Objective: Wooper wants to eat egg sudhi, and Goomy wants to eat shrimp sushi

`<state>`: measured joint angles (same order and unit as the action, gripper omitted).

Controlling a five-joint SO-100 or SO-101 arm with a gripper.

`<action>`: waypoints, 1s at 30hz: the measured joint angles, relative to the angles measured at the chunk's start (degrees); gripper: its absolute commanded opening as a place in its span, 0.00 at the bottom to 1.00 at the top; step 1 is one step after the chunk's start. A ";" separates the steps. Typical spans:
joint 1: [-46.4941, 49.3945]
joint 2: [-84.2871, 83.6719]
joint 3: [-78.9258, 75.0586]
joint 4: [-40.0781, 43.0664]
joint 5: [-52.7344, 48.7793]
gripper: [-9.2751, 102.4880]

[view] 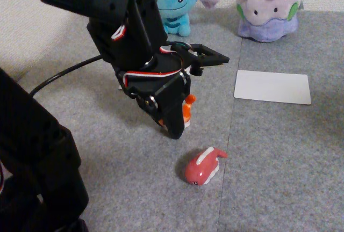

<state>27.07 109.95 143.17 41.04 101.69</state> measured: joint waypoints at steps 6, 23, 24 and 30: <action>0.00 6.24 -5.10 7.65 -1.14 0.14; 0.35 8.88 -36.91 25.93 -9.58 0.14; 0.62 7.56 -38.41 25.93 -10.90 0.14; 4.31 -2.11 -45.53 23.03 -17.58 0.14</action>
<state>31.38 107.84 97.65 64.07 84.11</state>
